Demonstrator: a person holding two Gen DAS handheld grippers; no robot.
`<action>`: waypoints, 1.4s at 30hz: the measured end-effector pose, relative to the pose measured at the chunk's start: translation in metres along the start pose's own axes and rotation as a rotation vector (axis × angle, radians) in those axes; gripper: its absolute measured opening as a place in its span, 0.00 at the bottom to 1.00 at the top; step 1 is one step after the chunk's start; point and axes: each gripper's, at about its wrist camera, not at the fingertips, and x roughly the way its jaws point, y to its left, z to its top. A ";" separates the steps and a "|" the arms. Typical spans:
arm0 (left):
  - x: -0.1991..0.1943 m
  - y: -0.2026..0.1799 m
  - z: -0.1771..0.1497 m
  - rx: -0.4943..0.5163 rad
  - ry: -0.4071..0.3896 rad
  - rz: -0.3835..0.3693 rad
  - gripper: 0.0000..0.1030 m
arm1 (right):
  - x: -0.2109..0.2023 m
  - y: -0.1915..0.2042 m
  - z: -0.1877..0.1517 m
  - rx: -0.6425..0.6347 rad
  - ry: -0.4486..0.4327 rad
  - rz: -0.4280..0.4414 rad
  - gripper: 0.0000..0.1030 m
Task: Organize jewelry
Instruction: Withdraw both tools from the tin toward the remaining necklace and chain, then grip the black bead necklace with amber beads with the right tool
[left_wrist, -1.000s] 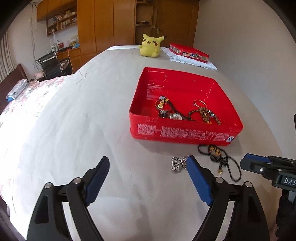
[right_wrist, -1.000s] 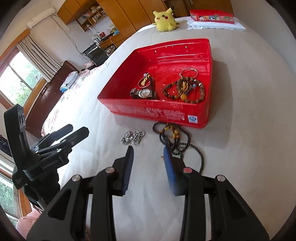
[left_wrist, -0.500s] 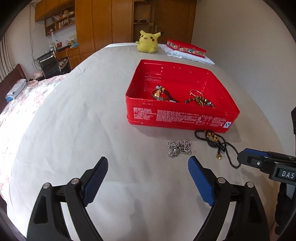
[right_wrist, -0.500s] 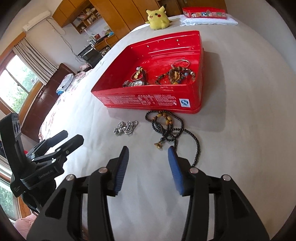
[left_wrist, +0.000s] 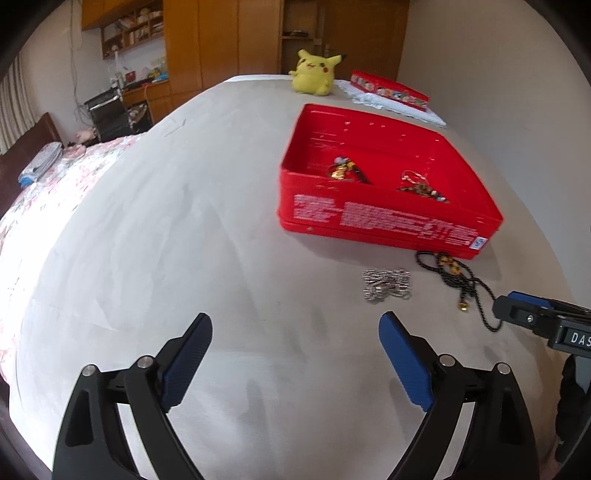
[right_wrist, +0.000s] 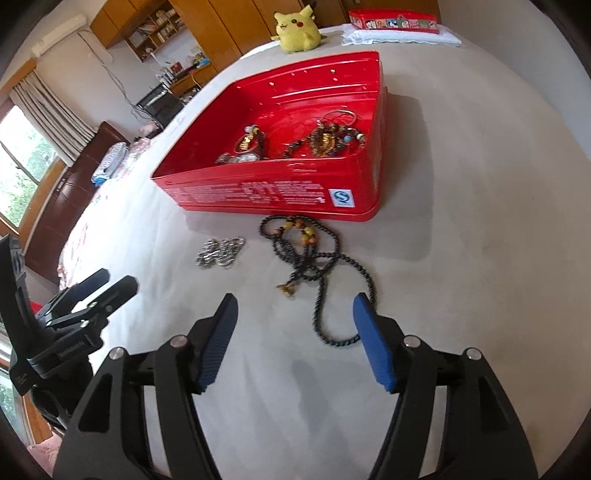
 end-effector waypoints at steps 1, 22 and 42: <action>0.002 0.003 0.000 -0.007 0.002 0.006 0.89 | 0.004 -0.001 0.003 -0.002 0.006 -0.014 0.66; 0.010 0.020 -0.002 -0.040 0.027 0.004 0.89 | 0.060 0.005 0.050 -0.057 0.100 -0.106 0.62; 0.008 0.012 -0.008 -0.035 0.053 -0.028 0.89 | 0.004 0.016 0.034 -0.057 0.041 0.193 0.09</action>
